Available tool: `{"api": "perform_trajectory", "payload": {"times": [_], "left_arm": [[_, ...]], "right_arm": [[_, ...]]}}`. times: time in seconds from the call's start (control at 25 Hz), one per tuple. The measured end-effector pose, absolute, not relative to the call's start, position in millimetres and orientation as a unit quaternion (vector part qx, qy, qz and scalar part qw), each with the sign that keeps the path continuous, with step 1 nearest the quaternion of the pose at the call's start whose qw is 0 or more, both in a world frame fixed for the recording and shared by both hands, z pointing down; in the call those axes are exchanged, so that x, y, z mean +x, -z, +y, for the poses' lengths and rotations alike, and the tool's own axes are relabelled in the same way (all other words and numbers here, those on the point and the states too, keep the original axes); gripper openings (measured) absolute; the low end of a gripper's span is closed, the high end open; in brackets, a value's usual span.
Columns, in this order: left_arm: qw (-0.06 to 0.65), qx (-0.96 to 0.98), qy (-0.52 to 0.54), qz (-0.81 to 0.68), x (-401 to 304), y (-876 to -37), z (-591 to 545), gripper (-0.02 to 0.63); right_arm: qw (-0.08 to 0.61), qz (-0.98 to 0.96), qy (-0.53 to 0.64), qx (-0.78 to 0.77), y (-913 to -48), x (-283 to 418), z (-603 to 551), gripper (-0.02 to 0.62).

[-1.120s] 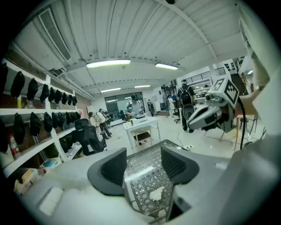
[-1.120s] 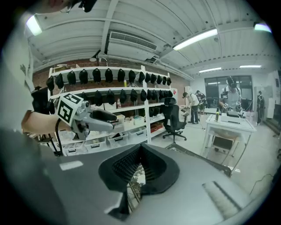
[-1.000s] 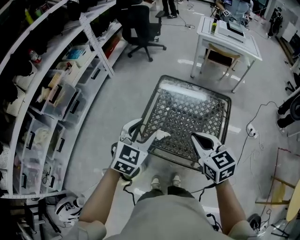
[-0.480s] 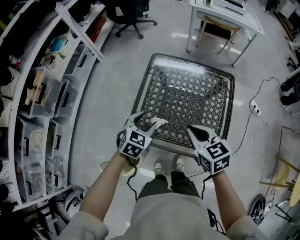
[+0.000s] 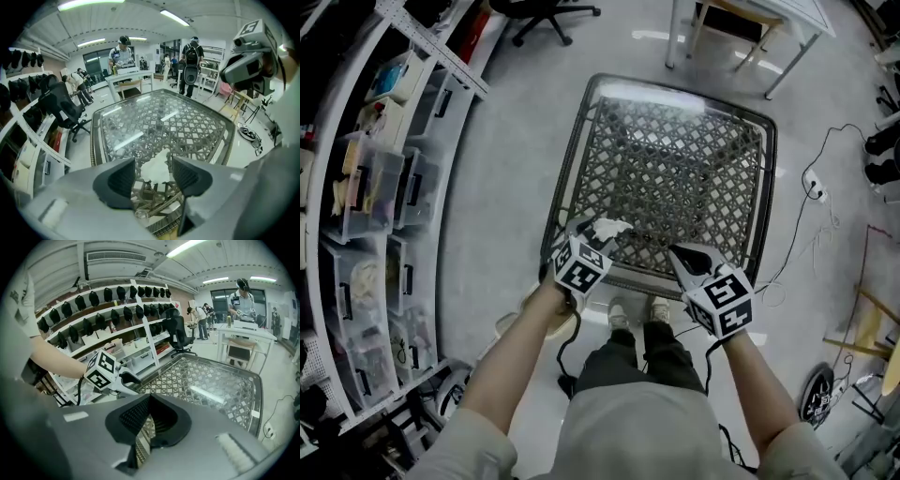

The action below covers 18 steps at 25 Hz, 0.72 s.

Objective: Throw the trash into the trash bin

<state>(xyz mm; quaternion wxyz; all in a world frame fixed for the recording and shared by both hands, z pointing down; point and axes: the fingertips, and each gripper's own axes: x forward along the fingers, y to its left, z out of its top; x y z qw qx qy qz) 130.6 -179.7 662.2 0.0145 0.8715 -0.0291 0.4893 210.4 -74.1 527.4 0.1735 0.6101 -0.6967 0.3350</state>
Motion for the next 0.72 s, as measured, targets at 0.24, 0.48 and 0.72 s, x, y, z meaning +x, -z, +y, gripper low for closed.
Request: {"api": "perform_trajectory", "payload": {"times": [0.24,0.48,0.72], "left_arm": [[0.016,0.847,-0.531,-0.02,123,-709,-183,0.256],[0.03,0.835,-0.55,-0.017,127,-736,-177,0.24],[0.03,0.843,-0.536,-0.034,132,-734,-177,0.079]], "right_arm": [[0.178,-0.687,-0.359,0.606,-549,204,-65,0.005],[0.18,-0.684,-0.369,0.603,-562,201,-54,0.005],[0.181,-0.683,-0.372,0.601,-565,198,-45,0.005]]}}
